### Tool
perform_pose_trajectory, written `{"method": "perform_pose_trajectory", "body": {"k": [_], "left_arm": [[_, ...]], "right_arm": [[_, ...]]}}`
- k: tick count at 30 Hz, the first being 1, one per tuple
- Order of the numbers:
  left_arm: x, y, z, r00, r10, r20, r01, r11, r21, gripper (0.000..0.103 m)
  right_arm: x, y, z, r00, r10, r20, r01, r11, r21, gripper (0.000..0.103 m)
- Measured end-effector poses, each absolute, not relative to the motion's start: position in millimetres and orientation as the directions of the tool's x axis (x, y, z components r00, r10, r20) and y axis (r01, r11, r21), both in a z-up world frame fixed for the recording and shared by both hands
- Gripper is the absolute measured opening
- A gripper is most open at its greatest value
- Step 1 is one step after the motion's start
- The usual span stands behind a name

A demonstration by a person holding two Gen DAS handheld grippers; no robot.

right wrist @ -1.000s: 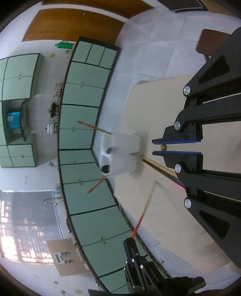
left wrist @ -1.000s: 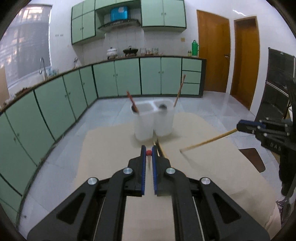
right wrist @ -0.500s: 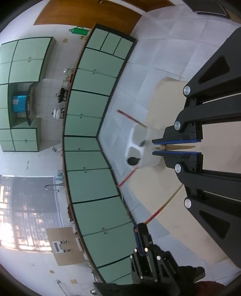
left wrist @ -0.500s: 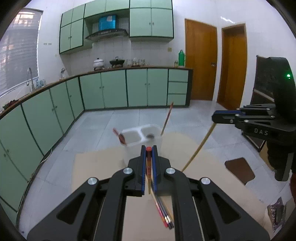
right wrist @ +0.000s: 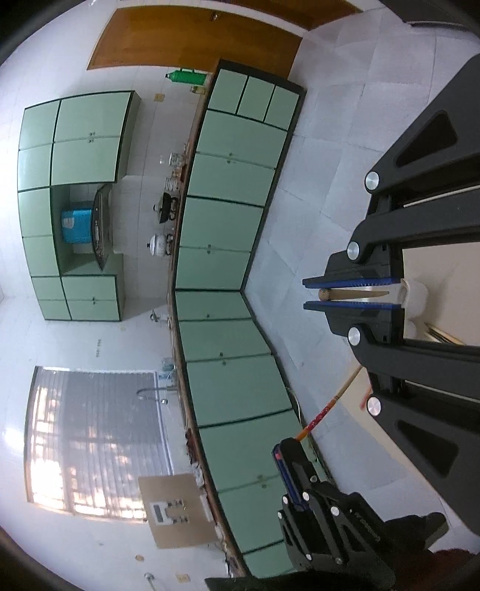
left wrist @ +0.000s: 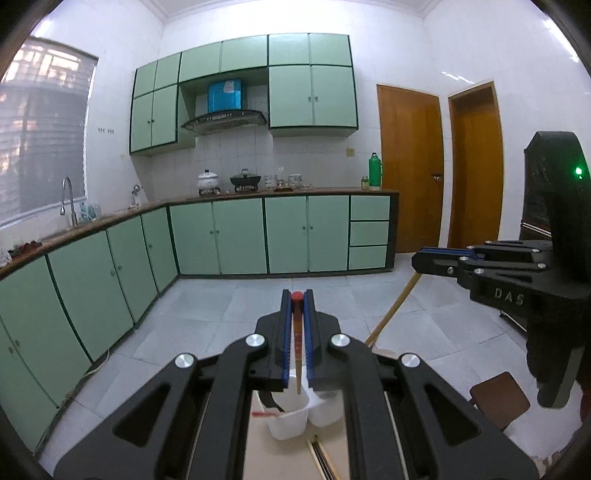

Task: Organize utensils
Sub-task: 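Lift both chopsticks and lower them upright into the white holder, then open both tools and withdraw them from the holder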

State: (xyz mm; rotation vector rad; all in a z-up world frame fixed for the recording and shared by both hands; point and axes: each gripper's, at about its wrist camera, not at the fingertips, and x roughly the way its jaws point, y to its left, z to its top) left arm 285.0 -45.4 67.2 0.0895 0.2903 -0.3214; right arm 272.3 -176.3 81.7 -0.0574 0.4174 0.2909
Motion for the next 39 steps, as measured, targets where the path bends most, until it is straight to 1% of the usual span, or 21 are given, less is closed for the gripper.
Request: {"method": "perform_pose_trajectory", "body": {"k": [6,9,12,13,14,16,18,20,21,23,24,26,27,29,32,35,39], "left_arm": [[335.4,-55.2,23.3,0.888,-0.264,-0.376,0.302,0.952,0.043,0.005],[350.6,-51.9,6.0,0.866,-0.268,-0.422,0.302,0.953,0.015,0.006],[353.1,-43.8,-0.5,0.863,-0.262,-0.433,0.291,0.957,0.001,0.009],[351.6,-41.3,0.0,0.864,-0.262,-0.430,0.289,0.957,-0.001,0.014],[349.0,-37.2,2.0,0.867,-0.262,-0.425,0.288,0.957,-0.002,0.022],[340.6,-33.6,6.4,0.875,-0.258,-0.410,0.285,0.958,0.004,0.029],[333.7,-30.4,11.3,0.880,-0.257,-0.399,0.285,0.958,0.011,0.032],[324.2,-28.2,15.5,0.886,-0.250,-0.391,0.279,0.960,0.019,0.042],[316.8,-26.9,16.9,0.888,-0.249,-0.386,0.278,0.960,0.021,0.044],[301.0,-25.2,18.0,0.890,-0.254,-0.380,0.283,0.959,0.022,0.051],[295.5,-24.3,17.3,0.890,-0.253,-0.380,0.282,0.959,0.023,0.053],[279.6,-21.8,12.8,0.890,-0.251,-0.381,0.281,0.959,0.024,0.061],[271.8,-21.1,9.0,0.889,-0.251,-0.383,0.281,0.960,0.022,0.063],[255.2,-19.5,-2.2,0.883,-0.253,-0.396,0.281,0.959,0.015,0.068],[230.5,-17.3,-28.1,0.869,-0.250,-0.427,0.277,0.961,0.001,0.076],[212.8,-13.4,-60.7,0.844,-0.234,-0.482,0.264,0.964,-0.004,0.078],[195.1,-1.4,-109.9,0.792,-0.213,-0.572,0.228,0.973,-0.046,0.078]], "right_arm": [[312.8,-173.5,38.6,0.843,0.248,-0.477,-0.272,0.962,0.020,0.006],[322.1,-172.8,21.6,0.824,0.249,-0.509,-0.277,0.961,0.022,0.007],[322.3,-176.6,16.7,0.828,0.238,-0.507,-0.262,0.965,0.024,0.007],[320.8,-178.3,17.4,0.832,0.235,-0.502,-0.258,0.966,0.025,0.011],[319.0,-180.9,18.3,0.836,0.231,-0.498,-0.252,0.967,0.025,0.015],[315.6,-184.1,21.6,0.843,0.218,-0.492,-0.239,0.971,0.021,0.018],[307.8,-189.8,24.2,0.852,0.202,-0.484,-0.222,0.975,0.015,0.025],[298.9,-194.0,26.9,0.860,0.183,-0.476,-0.206,0.978,0.004,0.037],[295.6,-194.2,27.8,0.863,0.177,-0.473,-0.200,0.980,0.000,0.039],[280.5,-199.5,27.2,0.869,0.172,-0.464,-0.193,0.981,0.002,0.048],[271.6,-201.9,25.0,0.870,0.172,-0.462,-0.190,0.982,0.006,0.050],[256.4,-204.6,20.5,0.871,0.172,-0.459,-0.188,0.982,0.011,0.060],[246.8,-206.4,16.2,0.872,0.172,-0.458,-0.187,0.982,0.014,0.064],[229.4,-208.1,6.0,0.875,0.164,-0.456,-0.177,0.984,0.014,0.078],[202.9,-207.4,-15.6,0.871,0.155,-0.466,-0.166,0.986,0.017,0.088],[179.7,-204.7,-40.2,0.861,0.156,-0.483,-0.158,0.987,0.038,0.093],[152.1,-197.3,-79.8,0.845,0.129,-0.519,-0.131,0.991,0.033,0.094]]}}
